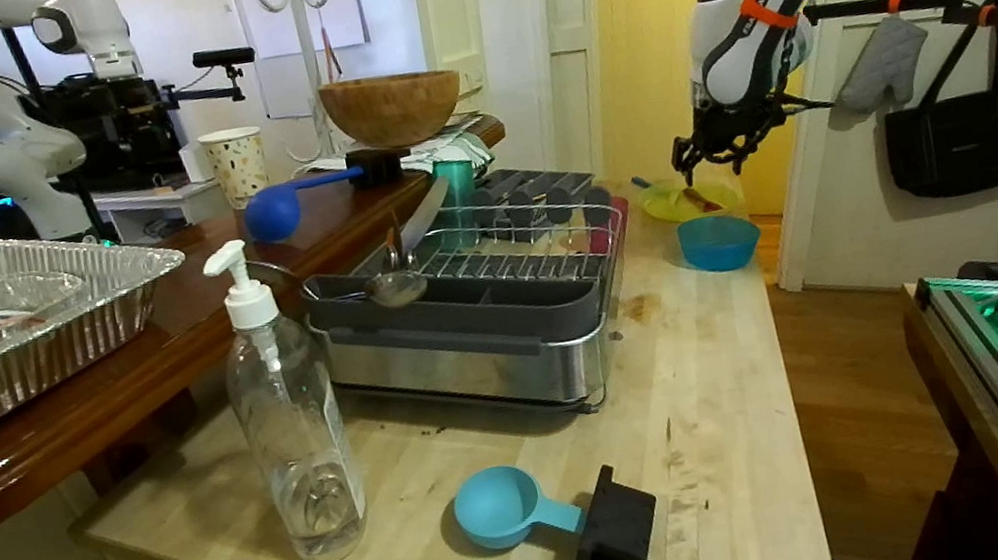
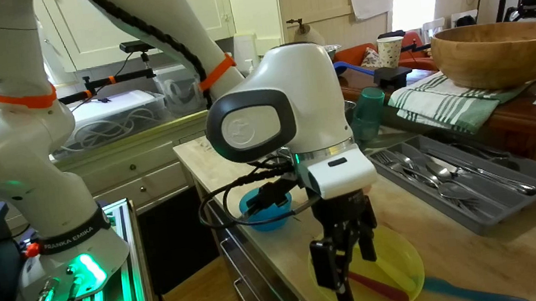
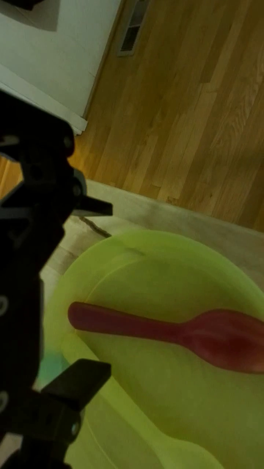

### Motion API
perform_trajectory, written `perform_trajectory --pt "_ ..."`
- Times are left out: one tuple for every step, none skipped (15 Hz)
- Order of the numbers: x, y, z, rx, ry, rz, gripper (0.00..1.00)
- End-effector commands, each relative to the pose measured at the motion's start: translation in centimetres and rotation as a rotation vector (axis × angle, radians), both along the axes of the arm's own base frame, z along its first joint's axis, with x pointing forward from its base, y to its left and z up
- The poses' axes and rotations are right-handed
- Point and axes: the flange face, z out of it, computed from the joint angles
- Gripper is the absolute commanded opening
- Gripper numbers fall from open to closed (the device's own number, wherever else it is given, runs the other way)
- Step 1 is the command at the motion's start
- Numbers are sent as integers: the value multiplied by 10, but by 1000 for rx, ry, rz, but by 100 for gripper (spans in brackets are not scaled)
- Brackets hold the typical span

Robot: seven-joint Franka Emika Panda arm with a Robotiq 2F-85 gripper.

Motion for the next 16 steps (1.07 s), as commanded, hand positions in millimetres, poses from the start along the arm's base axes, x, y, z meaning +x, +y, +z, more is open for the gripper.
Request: perform_trajectory --pt "4 -7 -13 32 -25 10 100" --pt "5 -8 -15 44 -23 7 100" --pt "5 -9 -17 46 -28 6 100" --pt "6 -10 -18 52 -30 3 100" --pt "6 -12 -20 56 -33 -5 100" --pt "7 -14 -21 59 -38 -14 94" --pt "8 -15 -21 63 -42 -19 86" --pt "9 -16 -22 67 -47 -26 84" --pt "10 -16 -23 69 -51 -31 88" --pt "12 -17 -23 70 -55 -37 94" --pt "13 -17 -23 72 -58 -40 96" --pt "15 -17 -24 74 -61 -42 97" --pt "16 -16 -25 77 -61 -46 100" --pt "18 -16 -26 77 -63 -46 98" --pt "19 -15 -26 79 -64 -47 91" --pt "20 -14 -27 81 -64 -48 73"
